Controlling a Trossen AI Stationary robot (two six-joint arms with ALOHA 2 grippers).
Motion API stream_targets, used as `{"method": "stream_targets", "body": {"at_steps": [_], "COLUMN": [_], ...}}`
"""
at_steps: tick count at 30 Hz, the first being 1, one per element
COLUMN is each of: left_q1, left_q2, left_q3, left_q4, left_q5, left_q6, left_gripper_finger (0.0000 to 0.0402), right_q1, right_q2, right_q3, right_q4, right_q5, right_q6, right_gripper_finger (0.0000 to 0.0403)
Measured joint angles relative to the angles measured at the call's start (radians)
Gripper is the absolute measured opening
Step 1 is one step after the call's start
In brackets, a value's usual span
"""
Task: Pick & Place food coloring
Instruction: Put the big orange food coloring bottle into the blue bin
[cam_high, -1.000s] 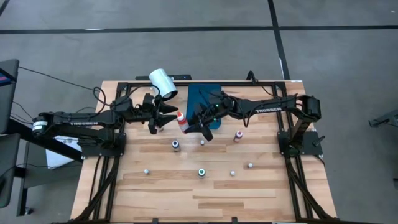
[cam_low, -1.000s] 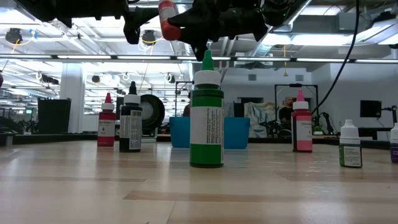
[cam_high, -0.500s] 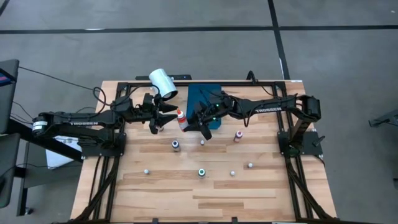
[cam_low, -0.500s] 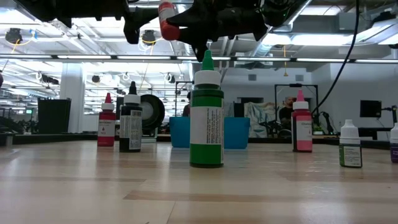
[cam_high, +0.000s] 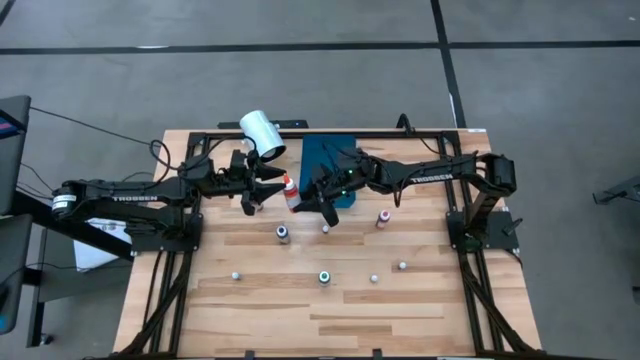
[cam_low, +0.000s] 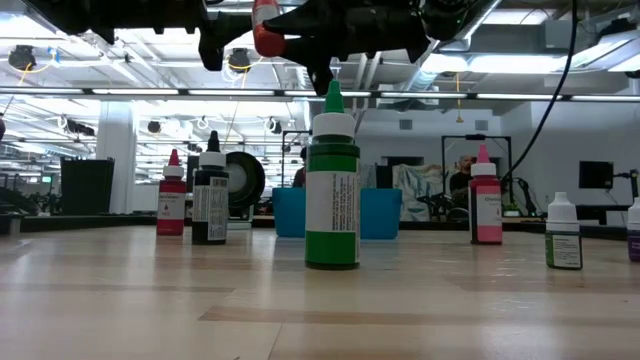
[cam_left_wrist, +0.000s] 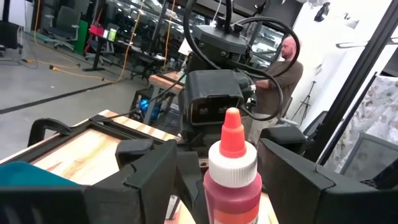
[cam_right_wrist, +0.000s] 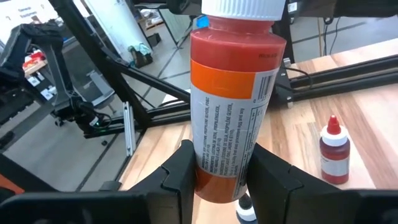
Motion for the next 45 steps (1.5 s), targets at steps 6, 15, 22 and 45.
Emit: {"method": "stream_targets", "body": {"at_steps": [6,15,22,45], "left_q1": [0.0,0.001,0.008,0.063], "left_q2": [0.0,0.076,0.181,0.033], "left_q3": [0.0,0.03,0.127,0.144], "left_q4": [0.025,0.046,-0.009,-0.253], "left_q5": [-0.017,-0.022,0.032,0.076], "left_q6": [0.007,-0.001,0.024,0.02], "left_gripper_finger": [0.0215,0.0215,0.021,0.0153], "right_q1": [0.004,0.006,0.006,-0.009], "right_q2": [0.0,0.0,0.0,0.001], "right_q3": [0.0,-0.001,0.0,0.0], "right_q4": [0.0,-0.002,-0.007,-0.014], "right_q5": [0.021,0.05,0.049,0.046], "right_q6": [0.008,0.01,0.01,0.011], "right_gripper_finger": [0.0109,0.0109,0.0109,0.0108]}}
